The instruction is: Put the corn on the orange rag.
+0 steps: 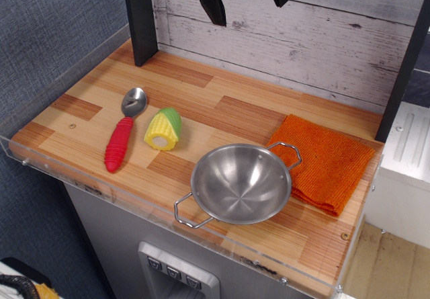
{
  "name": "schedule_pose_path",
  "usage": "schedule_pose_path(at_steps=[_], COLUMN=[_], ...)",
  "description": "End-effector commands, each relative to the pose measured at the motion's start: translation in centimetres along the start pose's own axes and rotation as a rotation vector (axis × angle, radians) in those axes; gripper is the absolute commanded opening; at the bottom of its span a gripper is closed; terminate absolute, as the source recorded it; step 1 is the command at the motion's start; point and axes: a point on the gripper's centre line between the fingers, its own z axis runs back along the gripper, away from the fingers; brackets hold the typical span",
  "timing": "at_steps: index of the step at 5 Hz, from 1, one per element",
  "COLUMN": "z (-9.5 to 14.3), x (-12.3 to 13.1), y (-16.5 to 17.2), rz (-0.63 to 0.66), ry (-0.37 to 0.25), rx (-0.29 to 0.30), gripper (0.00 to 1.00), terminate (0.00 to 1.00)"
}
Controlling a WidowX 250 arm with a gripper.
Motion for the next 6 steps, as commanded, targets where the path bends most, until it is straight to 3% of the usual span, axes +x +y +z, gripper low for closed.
schedule_pose_path(at_steps=[1, 4, 5, 6], z=[0.0, 5.7, 6.2, 3.9], x=[0.0, 0.7, 1.3, 1.4], y=[0.0, 5.3, 7.6, 10.5], rz=[0.0, 0.123, 0.157, 0.164], ry=[0.0, -0.116, -0.142, -0.076], rx=[0.0, 0.064, 0.099, 0.158], gripper=[1.0, 1.0, 1.0, 1.0], terminate=[0.0, 0.0, 0.0, 0.0])
